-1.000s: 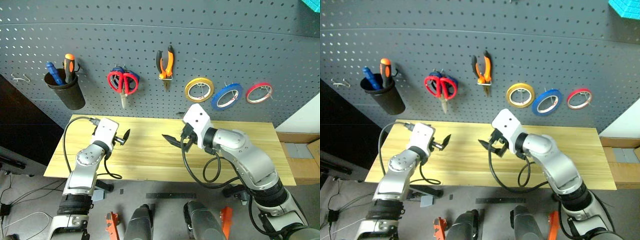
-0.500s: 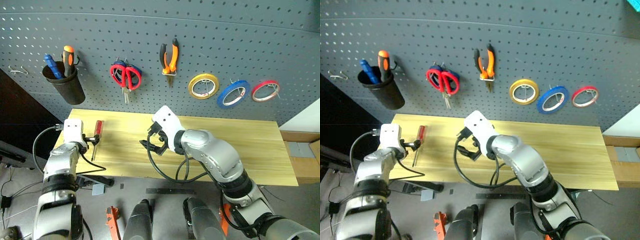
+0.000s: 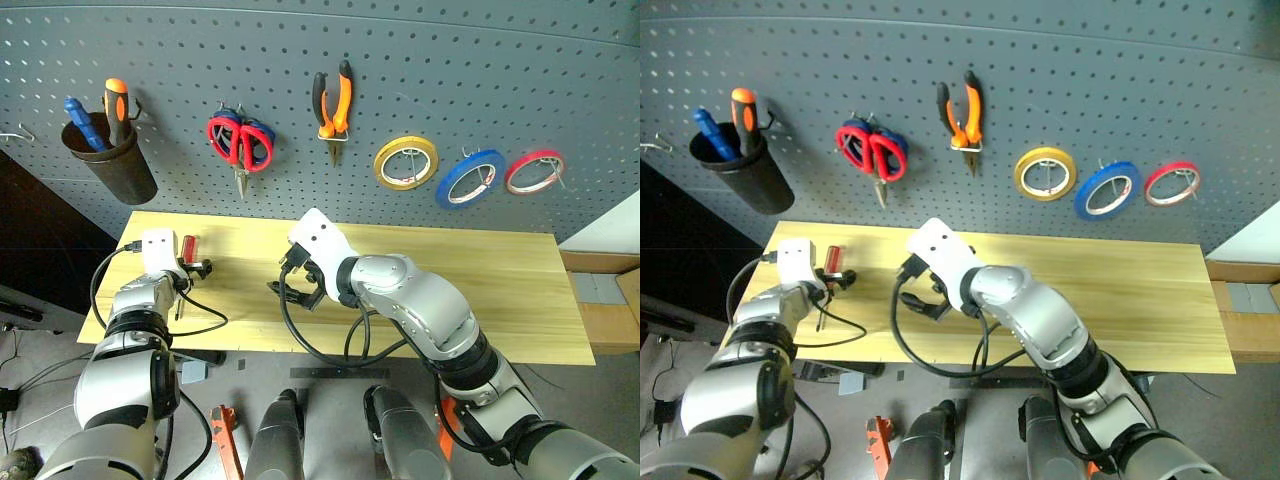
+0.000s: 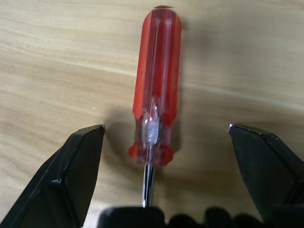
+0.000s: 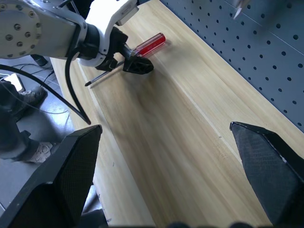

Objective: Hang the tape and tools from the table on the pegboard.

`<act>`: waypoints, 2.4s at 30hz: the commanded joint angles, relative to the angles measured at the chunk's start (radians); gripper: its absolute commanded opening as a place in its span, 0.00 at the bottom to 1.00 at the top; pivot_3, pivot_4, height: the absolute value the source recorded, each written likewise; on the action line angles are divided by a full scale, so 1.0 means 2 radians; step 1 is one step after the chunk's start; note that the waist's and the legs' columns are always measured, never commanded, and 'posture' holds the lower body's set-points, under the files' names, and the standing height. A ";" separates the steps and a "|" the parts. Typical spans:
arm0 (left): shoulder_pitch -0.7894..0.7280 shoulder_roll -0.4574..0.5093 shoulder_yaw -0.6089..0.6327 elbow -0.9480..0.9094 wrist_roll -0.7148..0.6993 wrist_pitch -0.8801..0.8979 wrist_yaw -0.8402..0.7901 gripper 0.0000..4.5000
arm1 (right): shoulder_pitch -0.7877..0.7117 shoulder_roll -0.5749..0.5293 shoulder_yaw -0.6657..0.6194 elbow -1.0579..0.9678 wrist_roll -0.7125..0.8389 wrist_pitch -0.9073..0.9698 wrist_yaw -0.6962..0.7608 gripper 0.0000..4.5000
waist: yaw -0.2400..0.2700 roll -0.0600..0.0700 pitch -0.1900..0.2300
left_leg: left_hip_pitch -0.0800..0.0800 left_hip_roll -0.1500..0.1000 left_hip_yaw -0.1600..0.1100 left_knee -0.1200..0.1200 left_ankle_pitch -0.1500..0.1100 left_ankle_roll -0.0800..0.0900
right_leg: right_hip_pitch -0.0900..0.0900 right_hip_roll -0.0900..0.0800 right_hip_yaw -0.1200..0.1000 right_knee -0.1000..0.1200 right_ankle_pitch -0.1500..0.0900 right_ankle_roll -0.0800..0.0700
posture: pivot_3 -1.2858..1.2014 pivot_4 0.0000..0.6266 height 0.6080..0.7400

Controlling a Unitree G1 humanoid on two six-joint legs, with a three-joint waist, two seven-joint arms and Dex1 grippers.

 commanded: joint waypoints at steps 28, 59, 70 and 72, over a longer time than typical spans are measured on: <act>0.399 -0.053 0.040 -0.554 0.014 -0.136 0.087 0.17 | -0.018 -0.079 -0.041 -0.068 0.019 -0.061 0.067 1.00 | 0.002 -0.003 -0.001 | 0.000 0.006 0.000 0.000 -0.001 -0.002 | -0.001 -0.002 0.001 -0.001 0.000 -0.001 | 0.49 0.40 1.00; -0.023 0.020 0.012 -0.345 0.059 -0.344 0.102 0.17 | -0.035 -0.134 -0.105 -0.037 0.053 -0.208 0.137 1.00 | 0.025 -0.005 -0.011 | 0.000 0.005 0.003 0.001 0.001 -0.006 | 0.000 0.003 -0.001 -0.001 0.002 -0.003 | 0.48 0.32 1.00; -0.086 0.008 -0.007 -0.206 0.067 -0.433 0.137 0.17 | -0.043 -0.100 -0.139 -0.060 0.104 -0.171 0.125 1.00 | 0.011 -0.005 -0.011 | 0.000 0.005 0.003 0.001 0.001 -0.006 | 0.000 0.003 -0.001 0.000 0.002 -0.003 | 0.46 0.34 1.00; -0.084 0.009 -0.007 -0.198 0.067 -0.440 0.140 0.17 | -0.045 -0.099 -0.144 -0.065 0.113 -0.164 0.126 1.00 | 0.009 -0.005 -0.011 | 0.000 0.005 0.003 0.001 0.001 -0.006 | 0.000 0.003 -0.001 0.000 0.002 -0.003 | 0.46 0.34 1.00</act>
